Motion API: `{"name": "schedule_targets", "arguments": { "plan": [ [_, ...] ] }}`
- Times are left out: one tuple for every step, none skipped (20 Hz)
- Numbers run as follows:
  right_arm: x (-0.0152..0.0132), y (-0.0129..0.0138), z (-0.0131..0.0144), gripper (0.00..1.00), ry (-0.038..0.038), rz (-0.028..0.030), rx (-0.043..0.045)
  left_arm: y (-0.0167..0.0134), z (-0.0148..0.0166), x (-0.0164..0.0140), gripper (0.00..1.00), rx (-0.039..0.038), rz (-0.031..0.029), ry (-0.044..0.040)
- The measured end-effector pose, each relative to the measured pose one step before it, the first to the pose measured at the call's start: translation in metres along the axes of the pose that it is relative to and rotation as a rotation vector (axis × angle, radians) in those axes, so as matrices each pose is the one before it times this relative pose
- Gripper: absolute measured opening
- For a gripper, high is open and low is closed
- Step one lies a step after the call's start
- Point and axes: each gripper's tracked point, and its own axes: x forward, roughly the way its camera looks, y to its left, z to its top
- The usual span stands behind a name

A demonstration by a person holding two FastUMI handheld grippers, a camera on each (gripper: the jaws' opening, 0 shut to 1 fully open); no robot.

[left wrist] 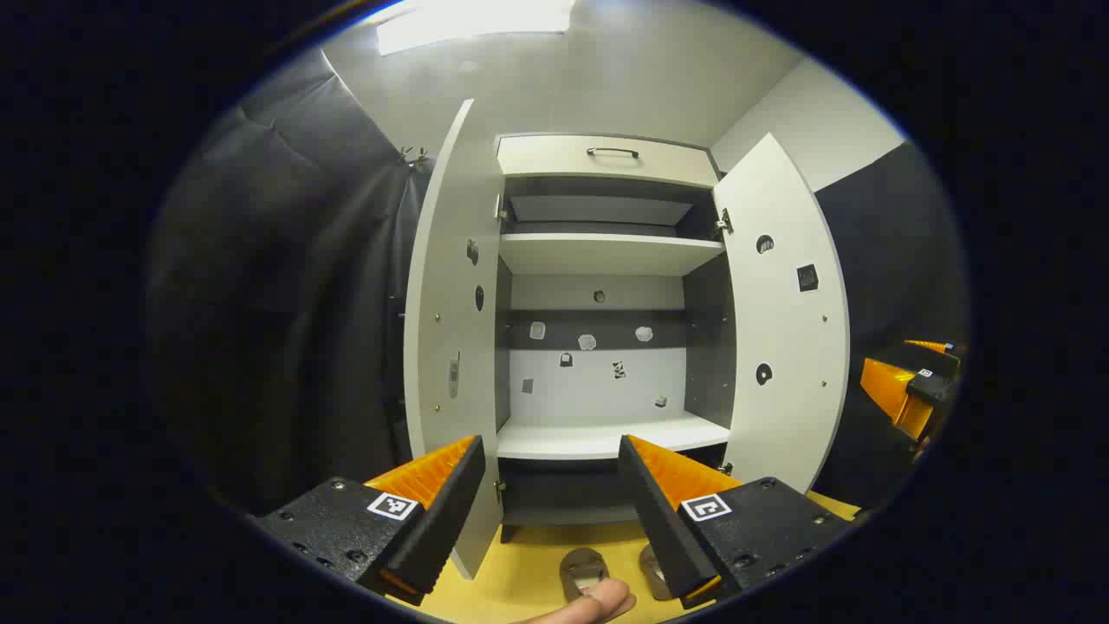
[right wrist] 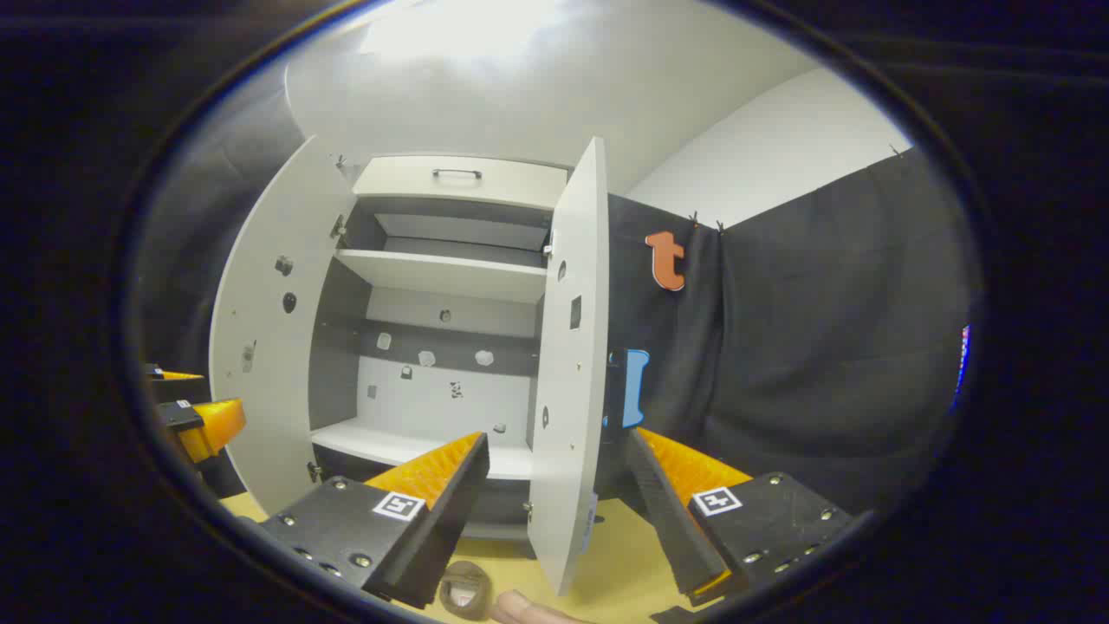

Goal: Grab one shoe with the right hand and put it into the shoe cabinet, grab the other shoe with the left hand and put it into the shoe cabinet; then close the right door with the right hand and the left door with the left hand.

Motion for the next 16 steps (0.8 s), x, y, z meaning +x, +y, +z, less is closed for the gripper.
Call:
{"name": "schedule_targets", "arguments": {
  "plan": [
    [0.00014,-0.00081,-0.00059,0.94,0.00309,-0.00008,0.0029,0.00154,0.00222,-0.00049,0.95,-0.00176,0.00096,-0.0065],
    [-0.00011,-0.00155,-0.00018,0.94,0.00106,-0.00133,0.00145,-0.00172,0.00206,-0.00075,0.91,0.00032,-0.00829,-0.00247],
    [-0.00001,-0.00064,0.00007,0.96,-0.00022,-0.00094,0.00164,-0.00213,0.00026,-0.00061,0.95,0.00288,-0.0111,0.00034],
    [0.00028,0.00056,0.00024,0.96,0.00084,0.00257,-0.0002,0.00028,0.0009,-0.00093,0.91,-0.00147,-0.00297,-0.00388],
    [-0.00057,0.00181,0.00082,0.96,-0.00138,0.01075,0.00319,0.00034,0.00126,0.00085,0.9,0.00086,0.00022,-0.00262],
    [-0.00015,0.00322,0.001,0.96,-0.00253,0.0135,0.01047,0.00052,0.00008,0.0002,0.9,-0.00173,0.00116,-0.00215],
    [0.00092,0.00195,-0.00079,0.96,0.00331,0.00802,0.01026,-0.00104,-0.0011,-0.00122,0.94,-0.00269,-0.00488,0.00206],
    [0.00121,0.00023,-0.00276,0.96,0.00496,0.00627,0.00602,-0.00062,-0.00117,-0.0002,0.95,-0.00374,-0.0042,0.00341],
    [0.0002,0.00051,-0.00122,0.96,0.00329,0.00094,0.00169,0.00141,-0.00182,0.0003,0.95,-0.00173,0.00083,0.00027],
    [-0.0001,-0.00031,-0.00174,0.96,0.00165,-0.00072,-0.00298,0.00104,0.0,0.00157,0.95,-0.00077,0.00488,-0.00063],
    [0.00093,-0.00009,-0.00165,0.96,0.00309,-0.00145,-0.0054,0.0014,-0.00225,-0.00026,0.9,0.00147,0.00157,0.00027],
    [0.00151,0.00074,-0.00294,0.96,0.00522,0.00024,-0.00394,0.00081,-0.00167,0.00016,0.95,0.00394,0.00033,0.00274],
    [0.00107,0.00113,-0.00291,0.96,0.00596,0.00195,-0.00196,0.00094,-0.00308,0.00131,0.95,0.00083,0.00215,0.00417],
    [0.00118,0.0017,-0.00493,0.99,0.00681,0.00145,-0.0014,0.00141,-0.00216,0.00029,0.95,-0.00309,-0.00072,0.00477],
    [0.00203,0.00313,-0.00477,0.99,0.00575,0.00383,-0.00178,-0.0006,-0.00132,-0.00052,0.95,-0.00577,-0.00431,0.00047],
    [0.00339,0.00359,-0.007,0.96,0.0071,0.00409,-0.00268,0.00236,-0.00149,0.00059,0.95,-0.00682,0.00157,0.00107]
  ]
}}
